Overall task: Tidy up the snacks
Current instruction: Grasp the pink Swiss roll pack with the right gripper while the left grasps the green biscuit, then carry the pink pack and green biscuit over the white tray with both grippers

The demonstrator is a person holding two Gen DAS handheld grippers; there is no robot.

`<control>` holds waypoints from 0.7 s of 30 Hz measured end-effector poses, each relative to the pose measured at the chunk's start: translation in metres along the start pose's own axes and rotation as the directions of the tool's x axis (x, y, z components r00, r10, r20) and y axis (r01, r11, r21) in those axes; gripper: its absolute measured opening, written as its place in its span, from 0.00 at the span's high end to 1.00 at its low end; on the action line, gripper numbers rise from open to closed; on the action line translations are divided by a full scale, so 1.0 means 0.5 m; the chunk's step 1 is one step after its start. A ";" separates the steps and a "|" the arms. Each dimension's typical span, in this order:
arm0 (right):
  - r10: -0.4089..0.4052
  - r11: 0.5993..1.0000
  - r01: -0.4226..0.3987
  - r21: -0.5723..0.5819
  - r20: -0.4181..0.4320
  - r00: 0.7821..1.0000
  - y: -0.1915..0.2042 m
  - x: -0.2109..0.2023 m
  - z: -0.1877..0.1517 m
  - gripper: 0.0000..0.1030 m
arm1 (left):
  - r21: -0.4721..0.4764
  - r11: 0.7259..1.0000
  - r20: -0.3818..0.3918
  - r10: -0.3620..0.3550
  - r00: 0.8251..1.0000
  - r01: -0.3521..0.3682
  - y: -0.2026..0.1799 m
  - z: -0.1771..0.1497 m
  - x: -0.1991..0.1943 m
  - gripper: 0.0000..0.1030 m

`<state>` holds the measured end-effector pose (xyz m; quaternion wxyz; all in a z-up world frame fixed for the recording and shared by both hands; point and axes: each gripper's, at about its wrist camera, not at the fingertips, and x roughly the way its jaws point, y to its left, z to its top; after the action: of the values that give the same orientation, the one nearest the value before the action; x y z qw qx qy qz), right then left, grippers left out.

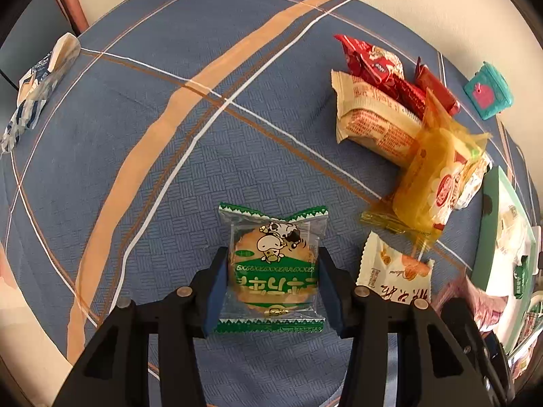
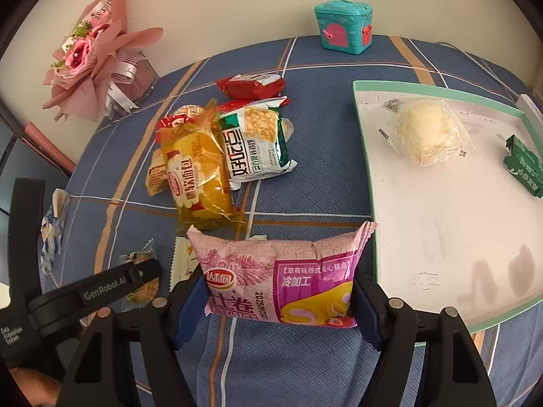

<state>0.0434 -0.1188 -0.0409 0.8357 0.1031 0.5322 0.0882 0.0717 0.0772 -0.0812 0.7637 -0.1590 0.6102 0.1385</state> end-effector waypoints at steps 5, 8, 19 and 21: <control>0.011 1.000 -0.011 -0.009 0.023 1.000 0.002 -0.023 0.000 0.26 | 0.002 1.000 0.036 0.010 0.999 -0.011 -0.006 0.006 -0.023 0.50; 0.022 1.000 -0.022 -0.005 0.037 0.999 0.000 -0.037 -0.003 0.26 | -0.002 1.000 0.060 0.011 0.998 -0.011 -0.007 0.007 -0.040 0.50; 0.049 0.999 -0.051 0.012 0.100 0.994 -0.010 -0.092 0.008 0.26 | -0.011 0.999 0.193 -0.031 0.981 0.034 -0.026 -0.005 -0.126 0.50; 0.045 0.999 -0.048 0.026 0.113 0.993 -0.019 -0.104 0.012 0.26 | -0.008 0.998 0.206 -0.052 0.977 0.055 -0.030 -0.008 -0.148 0.50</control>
<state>0.0272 -0.1417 0.0042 0.8606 0.1320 0.4828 0.0941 0.0581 0.0604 -0.0090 0.8251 -0.1654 0.5224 0.1377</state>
